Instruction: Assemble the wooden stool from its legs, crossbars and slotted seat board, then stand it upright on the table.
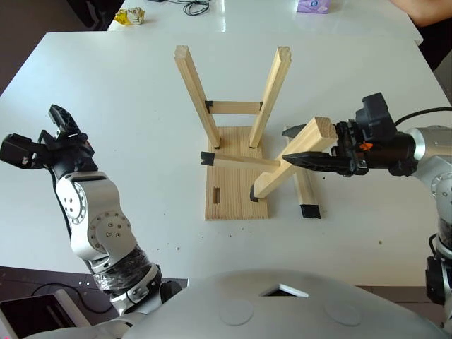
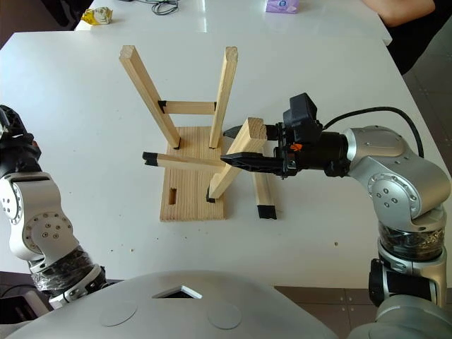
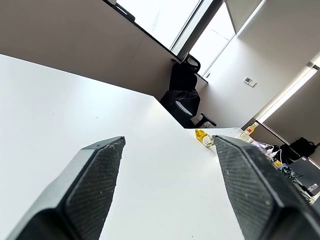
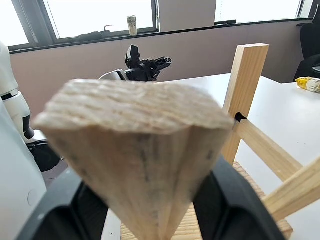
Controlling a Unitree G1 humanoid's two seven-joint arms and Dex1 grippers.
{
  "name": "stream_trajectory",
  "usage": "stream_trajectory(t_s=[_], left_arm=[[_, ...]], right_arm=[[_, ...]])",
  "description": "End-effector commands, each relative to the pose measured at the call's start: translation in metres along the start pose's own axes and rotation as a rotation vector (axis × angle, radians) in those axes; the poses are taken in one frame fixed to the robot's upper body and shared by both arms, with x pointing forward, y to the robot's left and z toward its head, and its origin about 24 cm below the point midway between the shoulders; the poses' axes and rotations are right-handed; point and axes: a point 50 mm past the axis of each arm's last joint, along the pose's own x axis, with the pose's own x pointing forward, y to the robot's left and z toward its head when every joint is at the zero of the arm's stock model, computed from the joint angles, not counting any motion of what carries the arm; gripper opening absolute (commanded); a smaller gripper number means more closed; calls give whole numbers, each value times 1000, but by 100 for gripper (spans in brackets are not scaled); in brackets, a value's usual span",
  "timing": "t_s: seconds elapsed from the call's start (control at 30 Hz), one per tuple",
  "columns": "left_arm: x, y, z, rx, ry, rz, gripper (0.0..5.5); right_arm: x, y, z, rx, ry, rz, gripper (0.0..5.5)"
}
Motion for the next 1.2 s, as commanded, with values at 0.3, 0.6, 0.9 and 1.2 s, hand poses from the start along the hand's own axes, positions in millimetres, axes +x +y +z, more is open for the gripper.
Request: stream_trajectory(t_s=[0.3, 0.6, 0.9, 1.2], left_arm=[[-7, 14, 2, 41, 7, 31, 330], [-16, 28, 6, 93, 6, 53, 330], [-17, 25, 4, 94, 19, 38, 330], [-26, 18, -2, 100, 26, 12, 330]], right_arm=[[-4, -4, 7, -39, 63, 41, 206], [-1, -3, 5, -63, 114, 67, 204], [-5, -9, 6, -98, 117, 15, 204], [3, -7, 3, -150, 182, 22, 204]])
